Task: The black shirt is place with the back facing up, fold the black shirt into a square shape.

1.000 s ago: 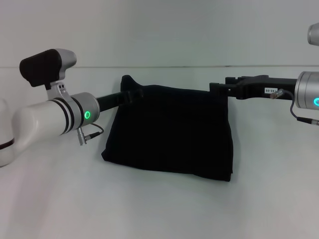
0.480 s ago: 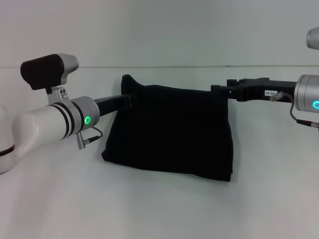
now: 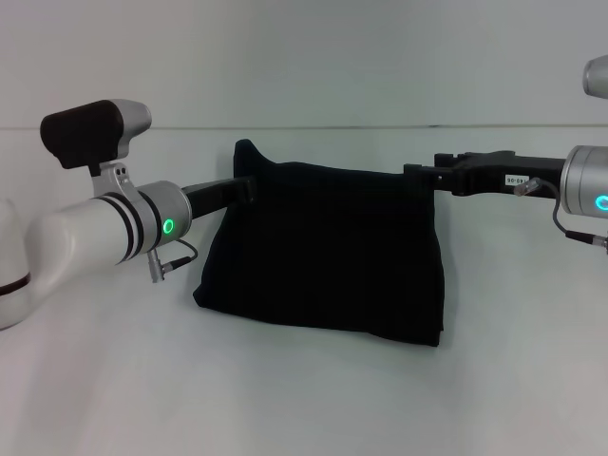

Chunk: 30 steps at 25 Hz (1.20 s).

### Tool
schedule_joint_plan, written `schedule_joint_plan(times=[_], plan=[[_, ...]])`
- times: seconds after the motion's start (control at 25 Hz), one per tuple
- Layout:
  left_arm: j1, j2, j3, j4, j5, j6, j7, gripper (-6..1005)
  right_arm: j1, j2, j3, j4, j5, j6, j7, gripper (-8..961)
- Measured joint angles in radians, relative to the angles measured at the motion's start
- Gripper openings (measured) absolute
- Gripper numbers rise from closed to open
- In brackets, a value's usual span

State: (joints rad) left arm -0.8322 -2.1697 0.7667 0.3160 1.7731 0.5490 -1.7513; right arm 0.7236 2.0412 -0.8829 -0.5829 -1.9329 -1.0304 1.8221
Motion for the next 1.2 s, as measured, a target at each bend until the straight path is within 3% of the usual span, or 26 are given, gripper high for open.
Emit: schedule_joint_plan(times=[0.12, 1.2], plan=[[-0.003, 0.0, 0.001, -0.004, 0.0, 0.0, -0.003, 20, 0.0, 0.001, -0.004, 0.001, 0.0, 0.005, -0.001, 678], [-0.003, 0.002, 0.004, -0.008, -0.04, -0.018, -0.014, 25, 0.005, -0.006, -0.007, 0.014, -0.002, 0.023, -0.004, 660]])
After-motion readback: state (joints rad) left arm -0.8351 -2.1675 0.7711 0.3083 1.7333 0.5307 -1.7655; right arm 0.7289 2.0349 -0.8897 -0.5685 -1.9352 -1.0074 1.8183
